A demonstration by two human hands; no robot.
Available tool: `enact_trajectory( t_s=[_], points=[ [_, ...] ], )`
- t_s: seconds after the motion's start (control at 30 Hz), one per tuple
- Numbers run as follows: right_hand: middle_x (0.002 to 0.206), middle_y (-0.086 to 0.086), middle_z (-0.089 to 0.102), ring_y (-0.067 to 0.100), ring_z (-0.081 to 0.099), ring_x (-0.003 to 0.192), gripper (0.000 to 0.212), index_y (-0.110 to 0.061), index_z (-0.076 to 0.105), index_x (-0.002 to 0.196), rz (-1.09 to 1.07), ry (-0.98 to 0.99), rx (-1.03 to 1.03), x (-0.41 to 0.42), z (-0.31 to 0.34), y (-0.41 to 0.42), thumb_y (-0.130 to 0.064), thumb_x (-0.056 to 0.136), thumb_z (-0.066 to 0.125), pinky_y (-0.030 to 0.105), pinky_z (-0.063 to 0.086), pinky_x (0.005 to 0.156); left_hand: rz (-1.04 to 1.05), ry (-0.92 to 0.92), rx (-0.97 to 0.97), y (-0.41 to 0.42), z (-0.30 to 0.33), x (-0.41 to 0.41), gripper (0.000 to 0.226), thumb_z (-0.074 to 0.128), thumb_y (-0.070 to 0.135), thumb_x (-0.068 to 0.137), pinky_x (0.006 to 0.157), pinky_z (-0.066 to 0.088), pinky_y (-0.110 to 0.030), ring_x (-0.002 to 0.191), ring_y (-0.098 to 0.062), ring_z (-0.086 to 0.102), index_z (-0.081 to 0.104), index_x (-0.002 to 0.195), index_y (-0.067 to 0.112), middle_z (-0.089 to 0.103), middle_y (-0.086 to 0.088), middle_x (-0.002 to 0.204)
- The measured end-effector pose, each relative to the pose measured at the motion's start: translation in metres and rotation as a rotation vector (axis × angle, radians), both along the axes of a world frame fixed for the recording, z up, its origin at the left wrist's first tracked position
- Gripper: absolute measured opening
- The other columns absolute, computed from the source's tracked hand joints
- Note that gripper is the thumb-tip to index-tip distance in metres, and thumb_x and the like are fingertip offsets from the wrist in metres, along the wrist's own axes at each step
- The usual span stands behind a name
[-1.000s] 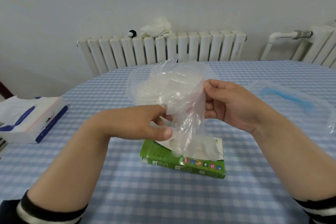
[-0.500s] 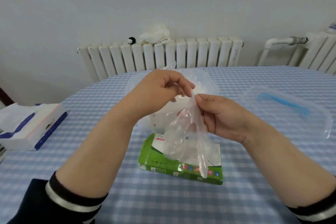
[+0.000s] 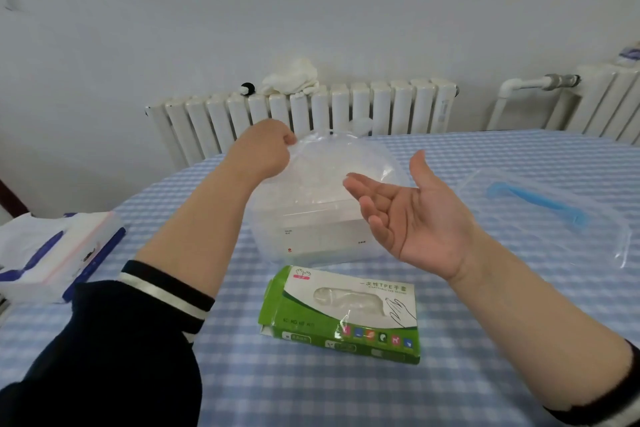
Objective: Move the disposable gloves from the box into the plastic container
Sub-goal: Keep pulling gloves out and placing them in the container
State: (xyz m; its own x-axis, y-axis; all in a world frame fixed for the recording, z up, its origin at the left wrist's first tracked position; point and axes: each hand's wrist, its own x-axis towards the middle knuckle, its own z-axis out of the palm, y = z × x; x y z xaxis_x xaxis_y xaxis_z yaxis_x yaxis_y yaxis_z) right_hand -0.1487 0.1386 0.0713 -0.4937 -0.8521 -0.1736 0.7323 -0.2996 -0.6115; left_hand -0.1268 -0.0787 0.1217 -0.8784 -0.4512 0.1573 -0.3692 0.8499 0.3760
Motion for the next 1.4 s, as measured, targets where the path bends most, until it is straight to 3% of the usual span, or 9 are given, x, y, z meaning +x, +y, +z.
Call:
enact_trajectory(
  t_s=[0.13,0.2,0.33,0.6,0.8,0.93,1.03,1.23,1.4],
  points=[
    [0.092,0.011,0.074,0.016,0.07,0.062,0.05,-0.004,0.065,0.107,-0.004,0.12,0.122,0.0,0.0,0.001,-0.047,0.097,0.042,0.025,0.058,0.05,0.004,-0.129,-0.124,-0.009,-0.016,0.0,0.027,0.045,0.001,0.092,0.068,0.039,-0.027,0.091,-0.025,0.052,0.057,0.102,0.022,0.052,-0.005,0.107],
    [0.092,0.01,0.074,0.016,0.07,0.063,0.036,-0.007,0.066,0.105,-0.003,0.242,0.204,0.002,-0.001,0.001,-0.036,0.098,0.045,0.024,0.057,0.051,0.011,-0.167,-0.228,-0.01,-0.019,0.004,0.006,0.049,0.016,0.095,0.071,0.038,-0.03,0.095,-0.025,0.048,0.054,0.098,0.017,0.05,-0.005,0.107],
    [0.095,0.01,0.074,0.017,0.071,0.066,0.029,-0.009,0.065,0.103,0.01,0.407,0.268,0.007,0.0,-0.001,-0.028,0.1,0.044,0.024,0.057,0.055,0.005,-0.232,-0.374,-0.009,-0.025,0.007,0.056,0.049,0.052,0.095,0.101,0.033,-0.041,0.13,-0.033,0.032,0.049,0.137,0.016,0.043,-0.01,0.14],
    [0.097,0.012,0.073,0.018,0.071,0.069,0.027,-0.007,0.064,0.105,0.024,0.519,0.285,0.01,-0.002,-0.001,-0.026,0.099,0.046,0.025,0.058,0.059,0.004,-0.299,-0.349,-0.012,-0.036,0.006,0.093,0.052,0.072,0.083,0.113,0.021,-0.048,0.141,-0.032,0.016,0.024,0.151,0.015,0.019,-0.008,0.156],
    [0.11,0.01,0.072,0.02,0.071,0.075,0.035,-0.007,0.06,0.12,0.019,0.601,0.296,0.011,-0.003,-0.003,-0.029,0.094,0.052,0.026,0.059,0.065,-0.048,0.106,-0.428,-0.02,-0.042,0.002,0.055,0.065,0.044,0.088,0.101,0.03,-0.039,0.125,-0.029,0.036,0.049,0.135,0.021,0.045,-0.005,0.133],
    [0.114,0.007,0.071,0.02,0.072,0.077,0.044,-0.008,0.059,0.123,0.022,0.602,0.288,0.011,-0.003,-0.003,-0.032,0.086,0.055,0.027,0.059,0.066,-0.179,0.396,-0.191,-0.012,-0.034,0.006,0.016,0.052,0.032,0.098,0.068,0.042,-0.026,0.079,-0.01,0.06,0.065,0.102,0.023,0.067,0.01,0.083],
    [0.114,0.006,0.071,0.02,0.072,0.078,0.036,-0.008,0.059,0.123,0.015,0.606,0.302,0.011,-0.004,-0.003,-0.027,0.094,0.052,0.027,0.059,0.066,-0.204,0.325,-0.176,-0.006,-0.028,0.015,0.033,0.039,0.04,0.103,0.063,0.045,-0.025,0.061,-0.003,0.057,0.062,0.09,0.02,0.068,0.009,0.068],
    [0.108,0.008,0.073,0.02,0.071,0.078,0.03,-0.005,0.063,0.114,0.034,0.705,0.377,0.007,-0.003,0.0,-0.026,0.097,0.05,0.028,0.059,0.068,-0.23,0.215,0.104,0.0,-0.034,0.044,0.075,0.009,0.066,0.09,0.078,0.05,-0.03,0.065,-0.005,0.068,0.064,0.077,0.016,0.072,0.006,0.069],
    [0.085,0.0,0.075,0.009,0.066,0.072,0.024,-0.01,0.073,0.086,0.174,1.202,0.657,0.009,-0.001,0.005,-0.03,0.092,0.061,0.024,0.057,0.075,-0.26,0.181,-0.01,-0.009,-0.056,0.063,0.107,-0.015,0.087,0.069,0.084,0.045,-0.029,0.091,-0.007,0.066,0.073,0.092,0.03,0.074,0.012,0.088]
  ],
)
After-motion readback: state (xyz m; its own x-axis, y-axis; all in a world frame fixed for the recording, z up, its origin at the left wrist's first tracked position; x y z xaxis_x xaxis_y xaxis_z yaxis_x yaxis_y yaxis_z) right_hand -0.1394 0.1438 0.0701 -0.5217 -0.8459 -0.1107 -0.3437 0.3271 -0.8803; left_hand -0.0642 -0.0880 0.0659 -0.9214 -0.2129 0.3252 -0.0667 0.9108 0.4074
